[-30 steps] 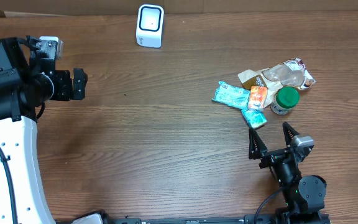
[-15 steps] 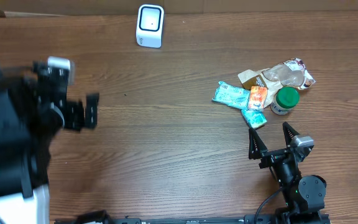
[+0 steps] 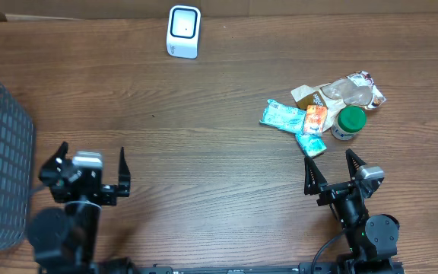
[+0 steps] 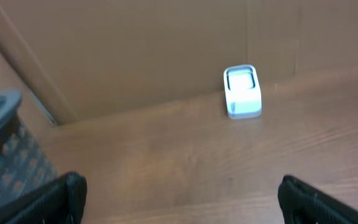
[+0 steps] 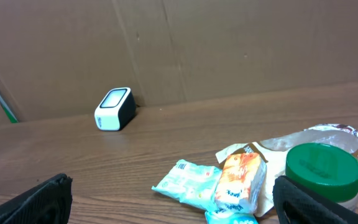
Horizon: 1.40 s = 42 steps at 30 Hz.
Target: Scan the item barcode
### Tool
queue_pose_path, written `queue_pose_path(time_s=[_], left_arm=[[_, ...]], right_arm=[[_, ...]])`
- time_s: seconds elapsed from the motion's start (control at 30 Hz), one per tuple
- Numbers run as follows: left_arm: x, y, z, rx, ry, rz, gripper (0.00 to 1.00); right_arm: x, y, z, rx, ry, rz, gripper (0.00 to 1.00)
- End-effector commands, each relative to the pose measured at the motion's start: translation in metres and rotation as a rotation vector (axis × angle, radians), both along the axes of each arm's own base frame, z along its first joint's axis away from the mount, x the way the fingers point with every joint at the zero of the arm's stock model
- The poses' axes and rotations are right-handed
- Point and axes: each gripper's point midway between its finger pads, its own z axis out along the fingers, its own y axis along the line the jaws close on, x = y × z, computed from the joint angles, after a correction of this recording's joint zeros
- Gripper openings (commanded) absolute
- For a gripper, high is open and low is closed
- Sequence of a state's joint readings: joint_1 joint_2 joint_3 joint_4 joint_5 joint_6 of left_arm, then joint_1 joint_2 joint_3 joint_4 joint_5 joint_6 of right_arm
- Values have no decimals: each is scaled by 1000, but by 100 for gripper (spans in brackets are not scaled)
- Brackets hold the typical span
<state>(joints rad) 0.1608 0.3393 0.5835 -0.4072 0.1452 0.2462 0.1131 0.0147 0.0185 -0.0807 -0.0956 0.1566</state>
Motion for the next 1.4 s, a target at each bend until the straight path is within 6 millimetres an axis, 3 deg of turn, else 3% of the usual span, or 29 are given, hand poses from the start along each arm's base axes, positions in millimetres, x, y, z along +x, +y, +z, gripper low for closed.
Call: queue_pose_path(time_s=[0.0, 0.13, 0.43, 1.37], left_arm=[[3, -7, -30, 21, -83, -31, 100], [5, -3, -59, 33, -149, -6, 100], [9, 2, -123, 65, -75, 15, 100], [9, 6, -122, 67, -87, 34, 100]], right_arm=[[0, -1, -1, -4, -6, -8, 100], [0, -1, -1, -4, -6, -8, 100], [0, -1, -1, -4, -6, -8, 100], [0, -1, -1, -4, -6, -8, 100]])
